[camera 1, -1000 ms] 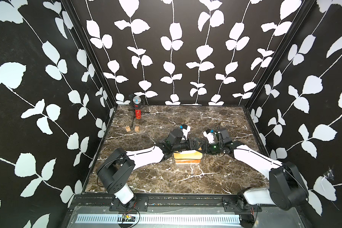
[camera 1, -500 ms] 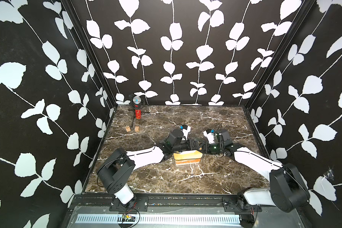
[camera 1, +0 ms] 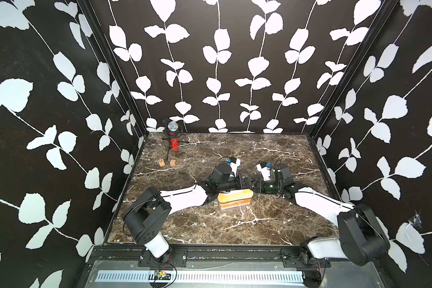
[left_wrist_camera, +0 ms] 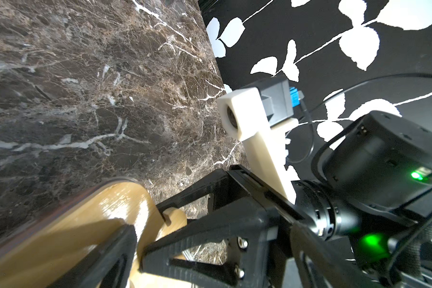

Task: Put the tissue paper into the tissue box
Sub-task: Close the box lid on the tissue box.

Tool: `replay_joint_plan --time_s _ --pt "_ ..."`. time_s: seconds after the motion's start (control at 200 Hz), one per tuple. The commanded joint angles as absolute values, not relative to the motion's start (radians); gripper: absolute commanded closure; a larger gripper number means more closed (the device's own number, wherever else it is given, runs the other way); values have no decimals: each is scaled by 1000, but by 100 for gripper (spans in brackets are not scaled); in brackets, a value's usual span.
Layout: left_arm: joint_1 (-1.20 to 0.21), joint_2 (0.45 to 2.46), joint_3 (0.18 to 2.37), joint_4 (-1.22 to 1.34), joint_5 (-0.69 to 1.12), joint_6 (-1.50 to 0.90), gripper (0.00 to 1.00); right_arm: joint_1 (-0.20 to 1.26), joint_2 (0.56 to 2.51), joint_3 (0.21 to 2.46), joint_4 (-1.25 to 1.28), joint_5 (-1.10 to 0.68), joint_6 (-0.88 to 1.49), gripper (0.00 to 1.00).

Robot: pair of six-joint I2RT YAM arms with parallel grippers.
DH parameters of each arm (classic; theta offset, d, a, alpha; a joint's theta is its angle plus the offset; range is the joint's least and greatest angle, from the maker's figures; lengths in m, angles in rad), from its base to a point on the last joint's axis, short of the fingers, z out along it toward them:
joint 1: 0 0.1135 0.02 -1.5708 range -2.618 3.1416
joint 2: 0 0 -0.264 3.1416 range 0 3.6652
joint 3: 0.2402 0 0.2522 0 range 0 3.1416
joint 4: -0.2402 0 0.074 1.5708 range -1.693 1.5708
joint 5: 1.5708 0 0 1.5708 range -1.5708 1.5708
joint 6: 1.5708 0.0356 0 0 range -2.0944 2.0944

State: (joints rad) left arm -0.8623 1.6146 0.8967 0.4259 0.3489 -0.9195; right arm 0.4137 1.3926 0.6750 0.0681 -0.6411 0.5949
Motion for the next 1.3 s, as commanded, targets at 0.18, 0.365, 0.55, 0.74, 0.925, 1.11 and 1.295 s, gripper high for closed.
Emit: replay_joint_plan --time_s 0.18,0.365,0.55,0.74,0.925,1.11,1.295 --pt "-872 1649 858 436 366 -916 1 409 1503 578 10 -637 624 90" --pt "-872 1653 854 441 367 -914 1 402 1512 550 53 -655 634 96" --pt "-871 1654 851 442 368 -913 1 394 1529 528 96 -677 645 100" --pt "-871 1654 850 440 367 -910 1 375 1538 508 127 -711 657 100" --pt "-871 1635 850 441 361 -895 1 371 1532 500 151 -742 684 100" --pt "-871 1578 874 391 341 -841 1 370 1526 496 163 -757 715 100" --pt "-869 1516 877 340 296 -784 1 368 1513 480 244 -793 801 100"
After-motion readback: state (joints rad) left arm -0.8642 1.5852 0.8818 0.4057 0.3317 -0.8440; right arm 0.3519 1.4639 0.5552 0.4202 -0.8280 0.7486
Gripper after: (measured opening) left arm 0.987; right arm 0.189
